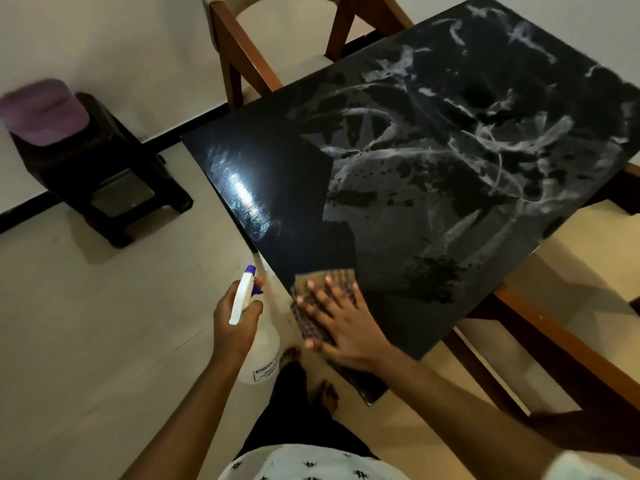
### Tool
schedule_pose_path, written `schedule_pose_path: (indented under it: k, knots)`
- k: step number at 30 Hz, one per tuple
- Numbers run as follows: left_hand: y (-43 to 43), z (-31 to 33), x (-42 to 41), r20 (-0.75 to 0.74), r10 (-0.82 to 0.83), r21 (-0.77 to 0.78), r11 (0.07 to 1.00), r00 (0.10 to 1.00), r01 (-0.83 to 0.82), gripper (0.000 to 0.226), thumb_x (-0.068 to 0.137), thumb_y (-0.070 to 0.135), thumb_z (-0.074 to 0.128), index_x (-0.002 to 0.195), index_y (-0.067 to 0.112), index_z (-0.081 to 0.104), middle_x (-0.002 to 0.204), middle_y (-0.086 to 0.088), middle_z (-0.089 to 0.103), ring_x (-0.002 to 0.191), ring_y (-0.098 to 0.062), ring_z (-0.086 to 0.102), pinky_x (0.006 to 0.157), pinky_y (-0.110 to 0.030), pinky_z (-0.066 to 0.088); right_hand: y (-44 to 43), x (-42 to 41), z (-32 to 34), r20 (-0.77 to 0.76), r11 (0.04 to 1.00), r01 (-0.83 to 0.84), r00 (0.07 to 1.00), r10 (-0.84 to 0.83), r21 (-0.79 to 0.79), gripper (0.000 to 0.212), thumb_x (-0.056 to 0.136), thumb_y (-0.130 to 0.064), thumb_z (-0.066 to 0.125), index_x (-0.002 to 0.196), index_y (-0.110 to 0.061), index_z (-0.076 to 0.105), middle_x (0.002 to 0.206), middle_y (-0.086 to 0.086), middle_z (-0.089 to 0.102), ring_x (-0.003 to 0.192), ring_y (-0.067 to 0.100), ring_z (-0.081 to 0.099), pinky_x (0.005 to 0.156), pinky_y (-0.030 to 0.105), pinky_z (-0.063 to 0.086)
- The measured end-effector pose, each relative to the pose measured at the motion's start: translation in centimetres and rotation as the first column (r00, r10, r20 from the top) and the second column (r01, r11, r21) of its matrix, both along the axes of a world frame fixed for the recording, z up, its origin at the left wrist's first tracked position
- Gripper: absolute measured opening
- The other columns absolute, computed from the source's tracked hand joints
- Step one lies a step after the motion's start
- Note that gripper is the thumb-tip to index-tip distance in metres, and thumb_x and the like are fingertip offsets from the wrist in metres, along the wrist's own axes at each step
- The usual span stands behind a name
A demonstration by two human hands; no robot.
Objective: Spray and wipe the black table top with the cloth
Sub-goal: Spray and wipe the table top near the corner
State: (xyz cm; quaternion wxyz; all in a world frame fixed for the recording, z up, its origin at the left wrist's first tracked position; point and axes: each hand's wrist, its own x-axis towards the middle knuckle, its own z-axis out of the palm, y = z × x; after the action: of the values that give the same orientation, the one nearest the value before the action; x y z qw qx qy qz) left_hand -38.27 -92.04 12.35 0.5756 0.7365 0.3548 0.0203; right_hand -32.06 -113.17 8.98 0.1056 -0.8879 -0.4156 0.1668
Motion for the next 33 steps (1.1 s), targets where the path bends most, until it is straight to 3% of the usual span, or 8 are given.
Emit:
schedule_pose_path:
  k: [4,8,11,14,21,25,29,33]
  knots:
    - [0.6,-0.1,1.2,-0.012,-0.013,0.021,1.0,1.0,0.013,0.041,0.086,0.008,0.063,0.125,0.016,0.057,0.117,-0.004,0.064,0.106,-0.023,0.061,0.087,-0.034,0.053,-1.0,-2.3,-0.9,0.051,0.999,0.031,0.998,-0.032,0.011,0.061,0.097,-0.064,0.02,0.152,-0.041,0.008,0.162,-0.002,0.001,0.148,0.024,-0.009,0.111,0.055,-0.009]
    - [0.9,0.7,3.1,0.003,-0.021,0.045,0.999,1.0,0.021,0.041,0.085,0.008,0.063,0.125,0.017,0.057,0.119,-0.002,0.063,0.106,-0.021,0.06,0.091,-0.039,0.053,3.1,4.2,-0.8,0.053,0.971,0.239,0.969,-0.24,0.019,0.059,0.096,-0.058,0.024,0.151,-0.04,0.014,0.161,0.001,0.008,0.148,0.024,-0.004,0.115,0.06,0.001]
    - [0.5,1.8,4.4,0.059,0.002,0.065,0.998,0.998,-0.006,0.035,0.086,0.002,0.062,0.116,0.021,0.059,0.104,0.007,0.064,0.094,-0.013,0.06,0.088,-0.039,0.053,5.9,11.9,-0.7,0.071,0.902,0.43,0.902,-0.426,-0.042,0.061,0.096,-0.059,0.023,0.151,-0.04,0.006,0.162,0.0,-0.002,0.148,0.024,-0.008,0.115,0.058,-0.005]
    - [0.5,2.8,5.2,0.094,0.014,0.07,0.997,0.995,-0.021,0.037,0.086,-0.003,0.06,0.107,0.027,0.053,0.092,0.015,0.058,0.086,-0.003,0.056,0.086,-0.036,0.049,7.1,15.8,-0.4,0.057,0.876,0.475,0.88,-0.472,-0.079,0.062,0.097,-0.06,0.022,0.152,-0.04,0.004,0.162,0.001,-0.003,0.148,0.025,-0.009,0.114,0.056,-0.009]
    - [1.3,3.1,5.8,0.1,0.02,0.055,0.998,0.995,-0.025,0.033,0.088,0.003,0.061,0.117,0.017,0.055,0.105,0.003,0.06,0.087,-0.013,0.058,0.089,-0.038,0.051,2.0,3.4,0.4,-0.021,0.93,0.363,0.931,-0.364,-0.065,0.067,0.092,-0.067,0.013,0.149,-0.042,-0.012,0.159,-0.001,-0.019,0.145,0.02,-0.022,0.114,0.052,-0.013]
    - [1.3,3.1,6.1,0.099,0.037,0.037,0.998,0.994,-0.041,0.04,0.088,0.003,0.061,0.125,0.014,0.052,0.108,0.001,0.057,0.089,-0.015,0.057,0.087,-0.037,0.051,0.5,0.3,0.3,0.016,0.941,0.329,0.944,-0.328,-0.078,0.07,0.089,-0.073,0.014,0.151,-0.043,-0.003,0.161,-0.001,-0.011,0.147,0.021,-0.013,0.115,0.052,-0.006]
    - [1.4,3.5,6.5,0.134,-0.032,0.04,0.999,0.991,0.027,0.038,0.088,0.0,0.058,0.12,0.02,0.055,0.102,0.014,0.061,0.094,-0.008,0.059,0.088,-0.032,0.049,3.8,7.9,-0.3,0.118,0.916,0.39,0.918,-0.378,-0.096,0.073,0.09,-0.071,0.018,0.153,-0.036,0.0,0.162,0.008,-0.003,0.147,0.029,-0.008,0.114,0.055,-0.01]
    - [1.1,3.6,7.0,0.143,-0.046,0.036,0.999,0.989,0.041,0.04,0.088,-0.002,0.058,0.118,0.023,0.05,0.111,0.008,0.058,0.093,-0.003,0.057,0.085,-0.024,0.046,7.3,18.5,0.0,0.15,0.828,0.552,0.831,-0.535,-0.103,0.073,0.092,-0.065,0.024,0.154,-0.028,0.01,0.161,0.013,0.003,0.147,0.032,-0.002,0.114,0.054,-0.007]
